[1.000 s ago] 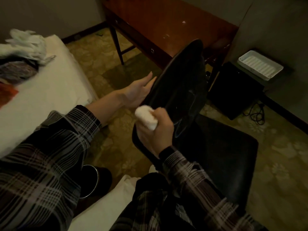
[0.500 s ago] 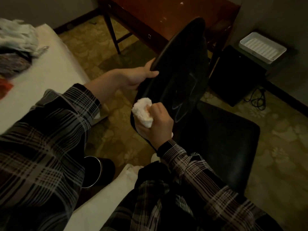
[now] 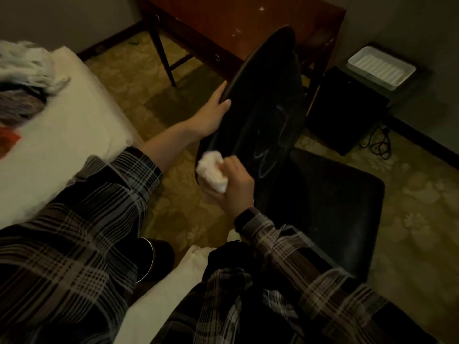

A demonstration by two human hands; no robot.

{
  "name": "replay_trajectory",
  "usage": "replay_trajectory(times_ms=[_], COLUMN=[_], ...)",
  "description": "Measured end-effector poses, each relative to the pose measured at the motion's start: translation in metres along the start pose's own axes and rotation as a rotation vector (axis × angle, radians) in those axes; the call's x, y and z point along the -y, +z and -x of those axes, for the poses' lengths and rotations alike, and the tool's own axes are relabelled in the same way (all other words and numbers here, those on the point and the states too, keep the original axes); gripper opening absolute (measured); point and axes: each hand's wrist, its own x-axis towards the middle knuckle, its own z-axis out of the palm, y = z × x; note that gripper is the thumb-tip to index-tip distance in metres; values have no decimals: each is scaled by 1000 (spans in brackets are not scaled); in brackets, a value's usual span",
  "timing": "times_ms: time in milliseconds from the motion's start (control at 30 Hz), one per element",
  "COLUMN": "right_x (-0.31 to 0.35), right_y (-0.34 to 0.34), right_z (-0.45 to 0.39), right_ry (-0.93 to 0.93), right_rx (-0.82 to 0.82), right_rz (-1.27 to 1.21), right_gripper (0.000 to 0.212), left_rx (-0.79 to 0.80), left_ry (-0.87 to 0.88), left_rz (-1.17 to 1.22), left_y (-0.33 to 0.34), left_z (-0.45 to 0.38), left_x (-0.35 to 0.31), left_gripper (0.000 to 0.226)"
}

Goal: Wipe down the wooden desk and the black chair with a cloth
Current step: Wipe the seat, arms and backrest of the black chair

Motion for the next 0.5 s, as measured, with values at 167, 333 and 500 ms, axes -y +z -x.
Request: replay_trajectory(times_ms=[167, 333, 500], right_x=[-38, -25, -4], right_y=[-10, -40, -32], right_z=[34, 12, -26], right_ry=[-15, 153, 237], right_rx=[81, 135, 32], right_rz=[148, 56, -92], right_gripper=[42, 37, 32], left_rx=[-48, -69, -77], left_ry=[14, 16, 39], left_rz=[-26, -66, -96], left_y=[6, 10, 11], left_z=[8, 5, 6], left_x=[-6, -9, -5], left_gripper=[54, 52, 53])
